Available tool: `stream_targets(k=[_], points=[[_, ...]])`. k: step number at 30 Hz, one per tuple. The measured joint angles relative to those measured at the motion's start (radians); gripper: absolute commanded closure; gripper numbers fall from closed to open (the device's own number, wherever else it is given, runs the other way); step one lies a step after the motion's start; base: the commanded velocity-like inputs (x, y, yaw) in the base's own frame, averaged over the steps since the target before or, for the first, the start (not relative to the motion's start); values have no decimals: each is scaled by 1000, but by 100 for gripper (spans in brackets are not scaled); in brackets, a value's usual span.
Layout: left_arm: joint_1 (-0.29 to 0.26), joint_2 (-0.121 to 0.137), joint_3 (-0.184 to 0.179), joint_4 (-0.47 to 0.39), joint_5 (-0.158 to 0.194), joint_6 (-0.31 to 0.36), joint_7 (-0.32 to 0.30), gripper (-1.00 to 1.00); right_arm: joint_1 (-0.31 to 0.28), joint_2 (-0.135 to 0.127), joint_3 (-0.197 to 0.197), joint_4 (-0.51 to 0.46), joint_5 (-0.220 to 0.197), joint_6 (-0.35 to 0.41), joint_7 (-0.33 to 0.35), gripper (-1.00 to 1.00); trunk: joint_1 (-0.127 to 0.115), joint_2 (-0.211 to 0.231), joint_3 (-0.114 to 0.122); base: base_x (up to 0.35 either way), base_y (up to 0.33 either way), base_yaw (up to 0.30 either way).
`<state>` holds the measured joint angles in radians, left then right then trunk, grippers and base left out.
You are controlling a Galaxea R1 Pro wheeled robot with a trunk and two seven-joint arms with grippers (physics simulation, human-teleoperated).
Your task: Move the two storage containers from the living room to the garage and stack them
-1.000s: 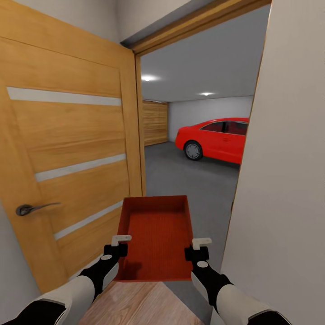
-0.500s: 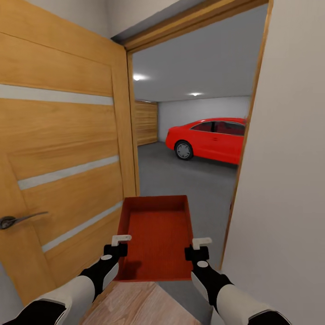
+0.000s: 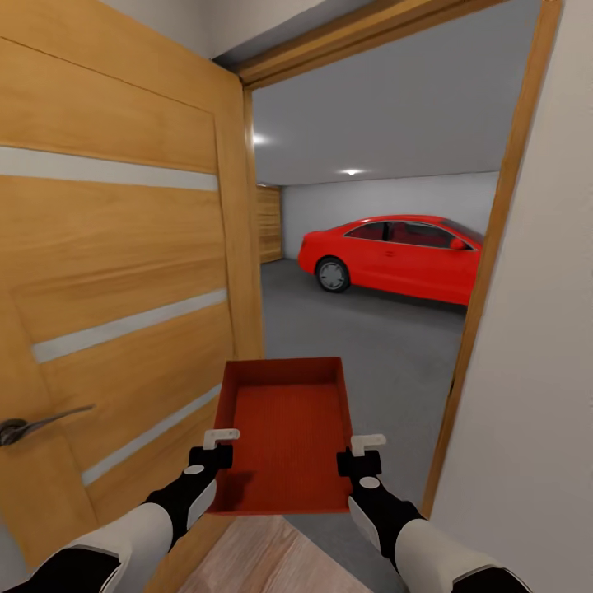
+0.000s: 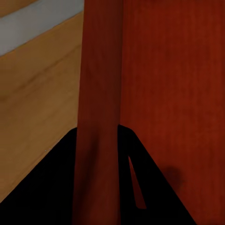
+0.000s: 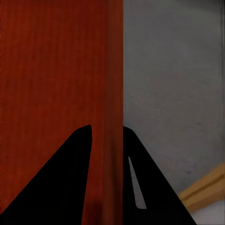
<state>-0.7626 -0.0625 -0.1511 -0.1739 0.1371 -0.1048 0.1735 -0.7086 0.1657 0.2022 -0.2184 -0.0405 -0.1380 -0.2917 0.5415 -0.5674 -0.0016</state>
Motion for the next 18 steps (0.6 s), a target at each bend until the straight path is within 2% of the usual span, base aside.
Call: stream_targets(k=[18], points=[[0,-1,6,-1,-5,-2,0,100,0,-1,2,-4,0,1,-1,100,0,0,0,12,13,-285]])
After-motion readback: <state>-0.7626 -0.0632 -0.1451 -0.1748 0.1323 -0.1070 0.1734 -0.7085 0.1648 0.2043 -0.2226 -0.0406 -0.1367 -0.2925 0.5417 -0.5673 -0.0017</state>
